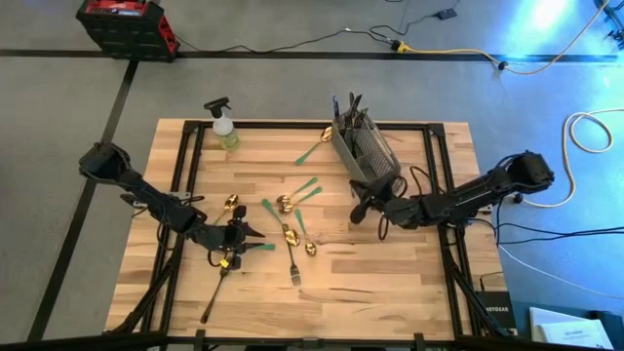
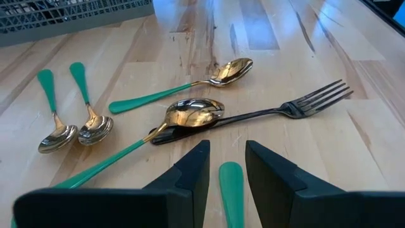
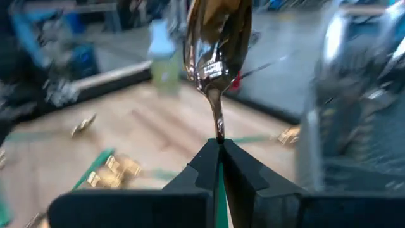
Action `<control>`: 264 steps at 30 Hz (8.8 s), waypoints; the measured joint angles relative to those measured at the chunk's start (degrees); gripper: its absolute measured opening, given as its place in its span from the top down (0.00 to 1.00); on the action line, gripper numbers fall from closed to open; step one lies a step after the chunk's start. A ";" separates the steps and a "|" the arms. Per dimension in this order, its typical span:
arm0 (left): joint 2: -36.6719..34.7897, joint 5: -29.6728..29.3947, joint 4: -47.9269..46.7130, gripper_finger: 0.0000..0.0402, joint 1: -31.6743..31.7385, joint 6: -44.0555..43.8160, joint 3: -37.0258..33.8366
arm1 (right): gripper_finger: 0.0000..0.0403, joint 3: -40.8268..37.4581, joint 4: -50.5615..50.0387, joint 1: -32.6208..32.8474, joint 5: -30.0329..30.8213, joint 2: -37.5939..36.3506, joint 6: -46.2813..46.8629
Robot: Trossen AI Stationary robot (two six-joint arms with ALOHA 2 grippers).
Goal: Sort silverware
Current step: Put the green spoon into the silverware basket
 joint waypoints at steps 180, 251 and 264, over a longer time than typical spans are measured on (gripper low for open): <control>-0.02 -3.41 -2.29 0.79 0.00 -1.20 -0.02 | 0.99 75.50 -84.25 0.58 -46.50 57.96 -81.13; -0.02 -2.99 -2.29 0.79 0.00 -2.10 -0.02 | 1.00 1.40 -37.31 3.85 7.74 -24.85 12.15; -0.02 -3.02 -2.62 0.79 0.00 -2.10 -0.02 | 0.98 1.42 -45.13 3.89 2.42 -21.65 18.67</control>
